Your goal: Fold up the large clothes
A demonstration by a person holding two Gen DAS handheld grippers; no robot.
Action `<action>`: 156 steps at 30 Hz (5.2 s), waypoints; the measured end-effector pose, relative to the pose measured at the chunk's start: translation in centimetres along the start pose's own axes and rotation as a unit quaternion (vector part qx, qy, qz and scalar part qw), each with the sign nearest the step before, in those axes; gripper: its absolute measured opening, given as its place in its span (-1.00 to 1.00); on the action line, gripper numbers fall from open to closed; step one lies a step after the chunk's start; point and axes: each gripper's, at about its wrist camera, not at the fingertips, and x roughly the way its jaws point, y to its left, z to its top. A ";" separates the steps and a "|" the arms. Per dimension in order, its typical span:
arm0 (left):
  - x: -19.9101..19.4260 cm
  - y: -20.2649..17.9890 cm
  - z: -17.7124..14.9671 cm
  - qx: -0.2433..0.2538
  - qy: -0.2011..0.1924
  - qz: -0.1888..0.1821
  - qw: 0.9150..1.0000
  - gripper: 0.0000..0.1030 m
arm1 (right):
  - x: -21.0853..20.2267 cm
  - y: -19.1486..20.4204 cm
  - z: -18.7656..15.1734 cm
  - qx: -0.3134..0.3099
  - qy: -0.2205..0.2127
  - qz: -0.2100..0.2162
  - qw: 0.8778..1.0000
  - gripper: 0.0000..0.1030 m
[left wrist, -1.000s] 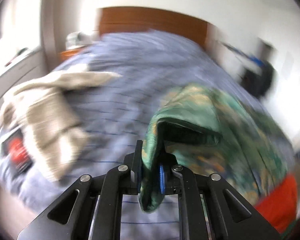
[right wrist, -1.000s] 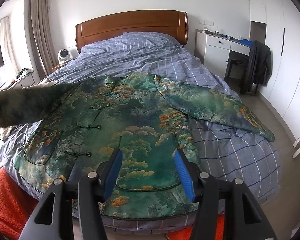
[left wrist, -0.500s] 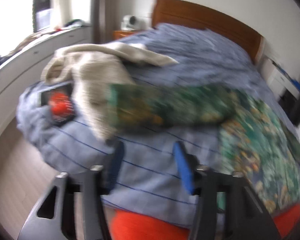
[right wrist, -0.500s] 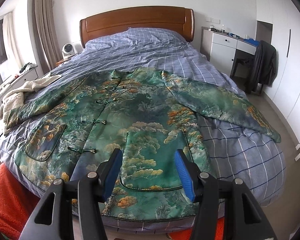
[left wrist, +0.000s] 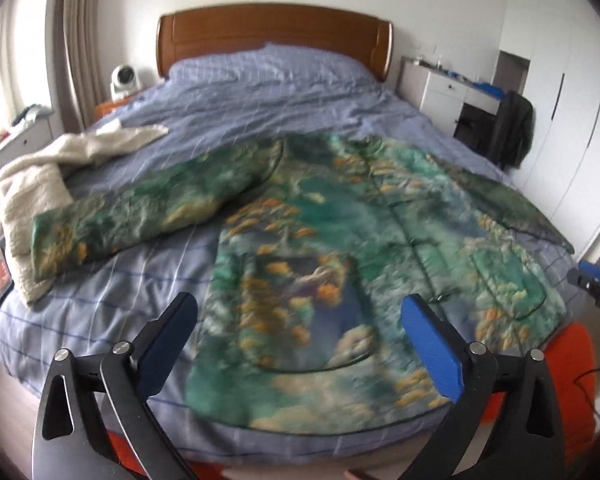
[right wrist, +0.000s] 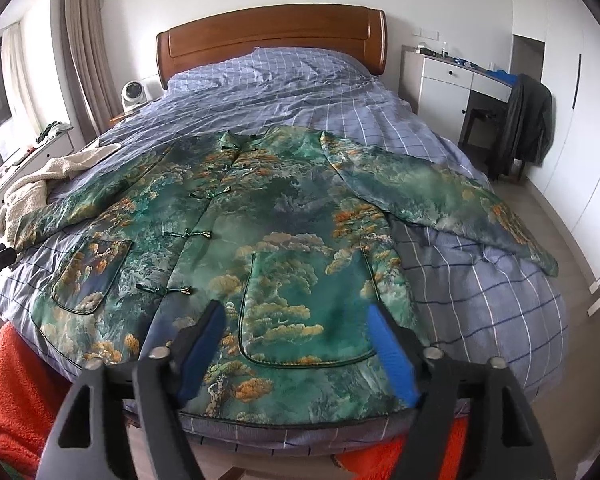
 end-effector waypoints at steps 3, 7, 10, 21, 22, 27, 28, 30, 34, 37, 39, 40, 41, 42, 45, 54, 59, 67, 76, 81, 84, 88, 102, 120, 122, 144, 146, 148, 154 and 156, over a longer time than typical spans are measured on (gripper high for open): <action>0.2 -1.2 0.0 0.021 -0.009 0.015 1.000 0.99 | -0.3 -0.2 -0.2 0.002 -0.002 0.008 1.000 0.59; 0.5 -2.6 -0.4 0.045 0.001 0.024 0.999 0.99 | -0.6 0.0 -0.2 -0.007 -0.007 0.006 1.000 0.63; 0.5 -3.1 -0.8 0.048 0.012 0.016 0.999 0.99 | -0.7 0.1 -0.2 -0.008 -0.010 0.007 1.000 0.63; -0.5 -2.8 -1.3 0.010 0.009 -0.002 1.000 0.99 | -1.1 0.9 -0.3 -0.003 -0.018 0.056 0.998 0.63; -0.7 -2.8 -1.2 0.008 0.005 -0.003 1.000 0.99 | -1.2 1.0 -0.2 0.000 -0.021 0.064 0.998 0.63; -1.2 -2.8 -0.9 -0.003 -0.009 -0.016 1.000 0.99 | -1.3 2.3 -0.4 -0.017 -0.017 0.068 0.997 0.63; -1.2 -2.9 -0.9 -0.003 -0.009 -0.010 1.000 0.99 | -1.3 2.6 -0.6 -0.026 -0.016 0.066 0.997 0.63; -1.2 -3.2 -0.8 0.001 -0.009 0.001 1.000 0.99 | -1.6 3.4 -0.9 -0.049 -0.020 0.061 0.997 0.63; -1.2 -3.5 -0.9 0.001 -0.014 -0.003 1.000 0.99 | -1.4 4.2 -1.0 -0.081 -0.014 0.038 0.996 0.63; -0.8 -4.2 -1.1 0.025 -0.003 0.003 1.000 0.99 | -1.3 3.7 -0.8 -0.072 -0.012 0.037 0.997 0.63; -0.7 -4.7 -1.3 0.039 -0.007 0.026 0.999 1.00 | -1.3 3.4 -0.8 -0.068 -0.013 0.029 0.997 0.63; -0.7 -5.0 -1.5 0.046 -0.009 0.034 0.998 1.00 | -1.3 3.3 -0.7 -0.069 -0.015 0.023 0.997 0.63; -0.6 -5.2 -1.6 0.050 -0.005 0.033 0.998 1.00 | -1.3 3.3 -0.7 -0.070 -0.016 0.019 0.997 0.63; -0.6 -5.3 -1.6 0.051 -0.001 0.029 0.998 1.00 | -1.4 3.2 -0.7 -0.071 -0.018 0.014 0.997 0.63; -0.6 -5.6 -1.6 0.047 0.004 0.016 0.999 1.00 | -1.4 3.1 -0.7 -0.072 -0.018 0.006 0.997 0.63; -0.6 -5.5 -1.4 0.037 0.019 0.008 0.999 0.99 | -1.1 3.3 -0.7 -0.085 -0.019 -0.017 0.996 0.63; -0.8 -5.0 -1.3 0.024 0.013 0.014 1.000 0.99 | -1.2 3.4 -0.6 -0.087 -0.019 -0.019 0.996 0.63; -0.7 -5.1 -1.2 0.030 0.012 0.016 0.999 0.99 | -1.1 3.1 -0.5 -0.083 -0.016 -0.021 0.996 0.63; -0.7 -4.8 -1.3 0.023 0.012 0.016 1.000 0.99 | -0.6 2.8 -0.6 -0.078 -0.007 -0.020 0.997 0.63; -0.4 -4.3 -1.0 0.010 0.010 0.022 1.000 0.99 | 0.1 1.3 -0.9 -0.044 0.000 -0.016 0.999 0.63; 0.1 -4.1 -0.9 0.000 0.016 0.025 1.000 0.99 | 0.5 -1.0 -1.1 -0.016 0.000 -0.027 1.000 0.63; 0.9 -4.1 -0.8 -0.008 0.029 0.021 0.999 0.99 | 1.2 -6.7 -0.7 0.049 -0.003 -0.045 0.998 0.63; 2.2 -5.4 -0.8 -0.004 0.051 0.029 0.998 0.99 | 10.9 -33.2 -1.1 0.414 -0.047 -0.004 0.909 0.61; 4.2 -4.7 -2.1 -0.025 0.086 0.050 0.995 0.99 | 7.8 -26.6 9.5 0.213 -0.172 -0.043 0.961 -0.78; 4.4 -4.9 -2.0 -0.029 0.086 0.046 0.995 0.99 | 6.2 -22.4 11.1 0.150 -0.181 -0.021 0.972 -0.78; 5.4 -2.0 -3.5 -0.068 0.103 0.055 0.991 0.99 | 17.4 6.0 6.0 -0.105 0.014 0.082 0.991 -0.73; 5.8 -2.1 -3.3 -0.068 0.107 0.048 0.991 0.99 | 17.5 6.3 5.1 -0.110 0.020 0.080 0.990 -0.66; 6.3 -2.4 -2.8 -0.067 0.110 0.033 0.991 0.99 | 17.6 6.5 4.5 -0.111 0.028 0.091 0.989 -0.23; 9.5 -4.5 0.5 -0.079 0.128 -0.105 0.983 0.99 | 14.1 5.9 2.8 -0.083 0.029 0.148 0.985 0.20; 11.8 -6.0 1.9 -0.079 0.146 -0.160 0.973 0.99 | 12.7 5.1 2.1 -0.055 0.028 0.162 0.985 0.20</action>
